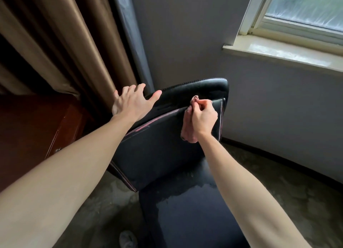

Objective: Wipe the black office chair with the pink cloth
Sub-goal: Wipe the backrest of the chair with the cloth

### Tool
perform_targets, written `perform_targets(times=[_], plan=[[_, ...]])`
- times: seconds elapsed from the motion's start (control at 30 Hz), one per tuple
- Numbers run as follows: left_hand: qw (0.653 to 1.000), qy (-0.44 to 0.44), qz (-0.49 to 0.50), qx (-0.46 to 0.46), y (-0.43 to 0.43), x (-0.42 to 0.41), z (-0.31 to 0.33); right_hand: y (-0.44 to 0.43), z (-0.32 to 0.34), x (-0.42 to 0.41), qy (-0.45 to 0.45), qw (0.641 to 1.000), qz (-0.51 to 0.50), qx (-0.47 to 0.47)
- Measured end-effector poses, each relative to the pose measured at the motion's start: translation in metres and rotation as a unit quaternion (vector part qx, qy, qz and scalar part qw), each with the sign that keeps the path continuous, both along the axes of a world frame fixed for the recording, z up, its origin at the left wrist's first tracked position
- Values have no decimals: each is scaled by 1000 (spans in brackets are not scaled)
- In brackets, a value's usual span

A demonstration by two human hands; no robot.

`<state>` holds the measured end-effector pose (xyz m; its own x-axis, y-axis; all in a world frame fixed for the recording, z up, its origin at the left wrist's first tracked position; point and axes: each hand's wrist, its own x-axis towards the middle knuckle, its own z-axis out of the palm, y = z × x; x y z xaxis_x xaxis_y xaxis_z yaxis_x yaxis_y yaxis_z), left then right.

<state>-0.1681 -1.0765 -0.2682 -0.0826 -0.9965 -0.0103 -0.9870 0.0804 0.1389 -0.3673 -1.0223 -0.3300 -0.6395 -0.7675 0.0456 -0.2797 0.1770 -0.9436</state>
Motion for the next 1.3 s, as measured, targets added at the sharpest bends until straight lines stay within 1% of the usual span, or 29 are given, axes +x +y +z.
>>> perform_targets(times=[0.17, 0.23, 0.3, 0.5, 0.57, 0.63, 0.73, 0.8, 0.83, 0.93, 1.0, 1.13, 1.17, 1.23, 1.3], plan=[[1000, 4, -6, -3, 1, 1, 0, -11, 1, -38, -57, 989, -140, 3], [1000, 8, -7, -1, 1, 1, 0, -16, 2, -52, -70, 982, -174, 18], [1000, 9, -10, -2, 0, 0, 0, -20, 2, -56, -73, 980, -183, 28], [1000, 7, -11, -3, -6, -1, -2, -16, 0, -31, -21, 991, -128, 33], [1000, 7, -15, -2, -8, -3, -4, -9, -1, -1, -2, 997, -80, 20], [1000, 11, -14, 1, -8, -2, -4, 2, -5, 42, 23, 1000, -11, -17], [1000, 11, -1, 7, -3, 4, -2, 16, -7, 75, 63, 994, 68, -58], [1000, 11, 1, 13, -1, 2, 1, 14, -7, 61, 107, 990, 71, -65], [1000, 12, 1, 18, 0, 0, 2, 11, -6, 49, 115, 990, 58, -65], [1000, 13, 2, 19, 0, -3, 3, -1, -7, 15, 113, 993, -2, -43], [1000, 10, -1, 16, -1, -3, 2, -6, -8, 8, 120, 992, -29, -35], [1000, -3, -13, 3, -4, -3, -1, -4, -6, 34, 65, 994, -83, -13], [1000, -4, -15, 2, -6, -3, -1, -1, -6, 49, 66, 995, -75, -20], [1000, -3, -15, 4, -9, -1, -1, 8, -6, 76, 83, 996, -20, -41], [1000, -1, -13, 6, -9, 0, -2, 12, -7, 83, 94, 993, 27, -60]])
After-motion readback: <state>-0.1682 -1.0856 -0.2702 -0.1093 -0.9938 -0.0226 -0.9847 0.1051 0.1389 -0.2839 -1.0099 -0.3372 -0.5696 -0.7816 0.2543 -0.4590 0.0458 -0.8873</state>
